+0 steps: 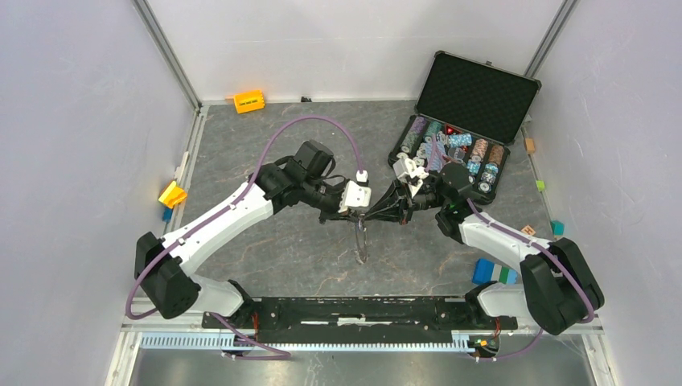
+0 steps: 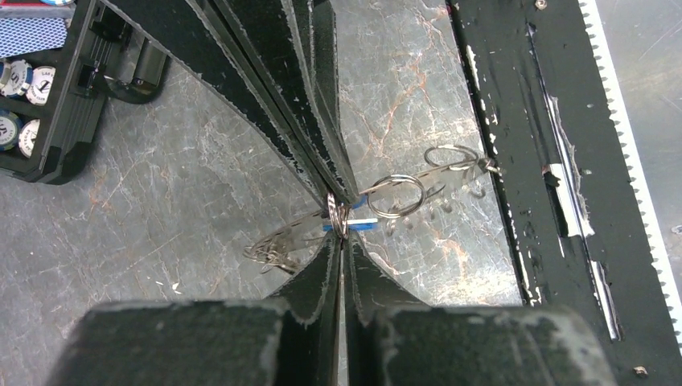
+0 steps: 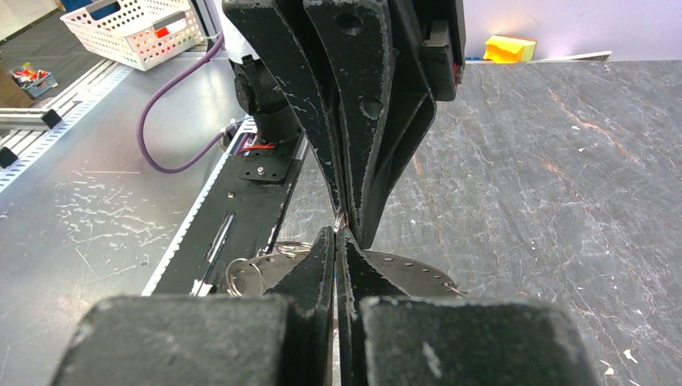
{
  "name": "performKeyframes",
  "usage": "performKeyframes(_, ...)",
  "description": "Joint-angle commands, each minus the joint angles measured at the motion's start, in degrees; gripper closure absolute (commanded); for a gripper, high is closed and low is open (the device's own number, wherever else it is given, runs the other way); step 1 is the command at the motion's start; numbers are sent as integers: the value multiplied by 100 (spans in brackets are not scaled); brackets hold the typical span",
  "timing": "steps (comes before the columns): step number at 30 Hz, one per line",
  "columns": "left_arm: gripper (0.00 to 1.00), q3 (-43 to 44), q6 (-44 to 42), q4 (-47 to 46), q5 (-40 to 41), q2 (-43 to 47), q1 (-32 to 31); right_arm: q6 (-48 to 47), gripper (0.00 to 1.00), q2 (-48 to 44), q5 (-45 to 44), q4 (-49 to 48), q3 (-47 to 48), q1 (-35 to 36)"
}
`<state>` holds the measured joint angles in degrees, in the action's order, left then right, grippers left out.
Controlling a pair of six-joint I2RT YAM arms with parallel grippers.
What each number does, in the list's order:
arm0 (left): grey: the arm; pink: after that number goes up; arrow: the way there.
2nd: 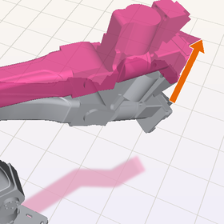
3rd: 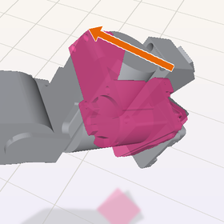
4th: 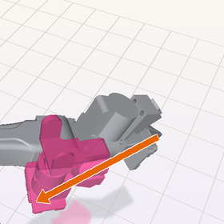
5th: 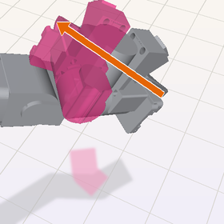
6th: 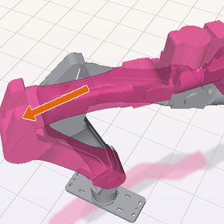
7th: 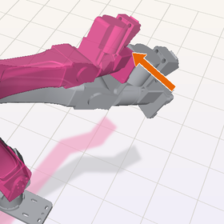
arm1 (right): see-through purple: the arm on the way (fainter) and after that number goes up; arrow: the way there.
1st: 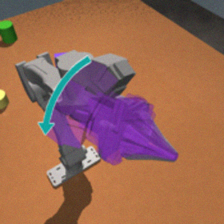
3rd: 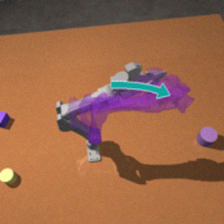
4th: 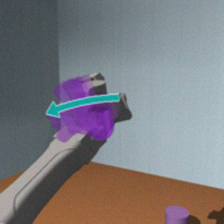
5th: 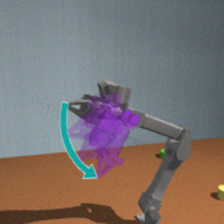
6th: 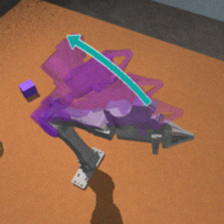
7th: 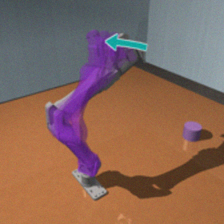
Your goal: Put the keys on the keyring
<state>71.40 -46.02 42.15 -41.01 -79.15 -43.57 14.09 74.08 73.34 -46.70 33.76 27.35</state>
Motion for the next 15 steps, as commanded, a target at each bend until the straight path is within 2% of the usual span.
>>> performKeyframes(1, 96, 6, -341, -83, -202, -39, -2, 10, 100, -101, 89, -336, 52, -2)
performKeyframes(7, 98, -3, -271, -217, -474, -159, -2, 93, 100, -113, 31, -449, 9, 7)
performKeyframes(15, 97, 126, -193, -330, -597, -406, 0, 630, 100, -89, 31, -1160, -158, 11)
